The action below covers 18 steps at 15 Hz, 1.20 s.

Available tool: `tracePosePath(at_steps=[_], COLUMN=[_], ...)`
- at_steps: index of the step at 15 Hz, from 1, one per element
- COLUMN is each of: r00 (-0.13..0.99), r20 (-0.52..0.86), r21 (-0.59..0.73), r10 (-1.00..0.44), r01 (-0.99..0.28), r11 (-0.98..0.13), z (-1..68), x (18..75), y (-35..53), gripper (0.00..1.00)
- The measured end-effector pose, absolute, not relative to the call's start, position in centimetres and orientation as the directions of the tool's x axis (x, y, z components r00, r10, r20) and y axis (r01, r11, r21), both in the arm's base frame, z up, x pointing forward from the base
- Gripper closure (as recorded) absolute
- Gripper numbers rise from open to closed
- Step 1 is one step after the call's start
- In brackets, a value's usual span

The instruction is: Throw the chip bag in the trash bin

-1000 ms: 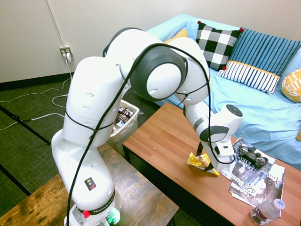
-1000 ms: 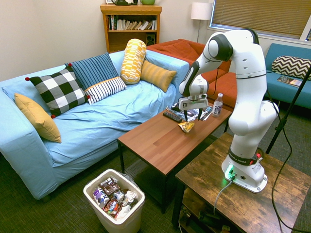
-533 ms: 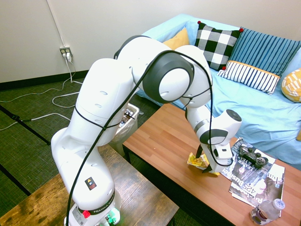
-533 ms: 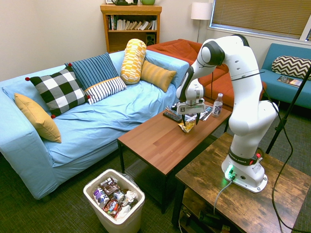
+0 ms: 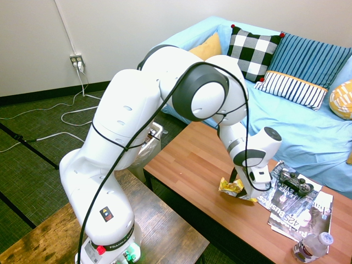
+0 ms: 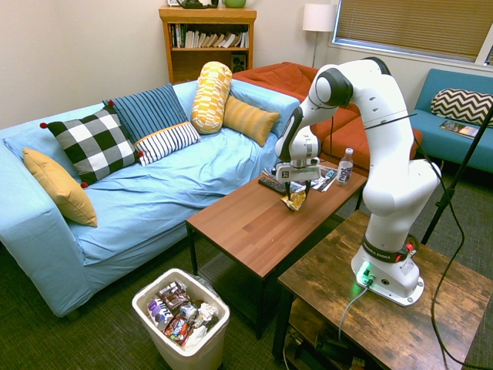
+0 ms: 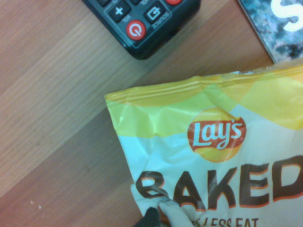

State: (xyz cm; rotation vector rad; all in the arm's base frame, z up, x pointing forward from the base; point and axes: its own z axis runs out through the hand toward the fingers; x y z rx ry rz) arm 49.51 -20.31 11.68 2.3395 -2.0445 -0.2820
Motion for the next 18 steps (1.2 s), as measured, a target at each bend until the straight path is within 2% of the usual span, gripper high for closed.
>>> tracePosePath(at_steps=[7, 11, 14, 18], r00=[0.134, 0.164, 0.283, 0.440], r20=[-0.122, -0.108, -0.090, -0.051], r21=[0.122, 0.061, -0.003, -0.054], r10=[-0.983, -0.980, -0.955, -0.896], r01=[-0.981, -0.983, -0.959, -0.898], r11=[-0.149, -0.172, -0.284, -0.438], z=[12.2, 16.6, 22.8, 32.2], x=[49.7, 49.9, 50.1, 49.8], y=[-20.4, -19.4, -13.7, -0.2], gripper=[1.00, 1.00, 1.00, 1.00])
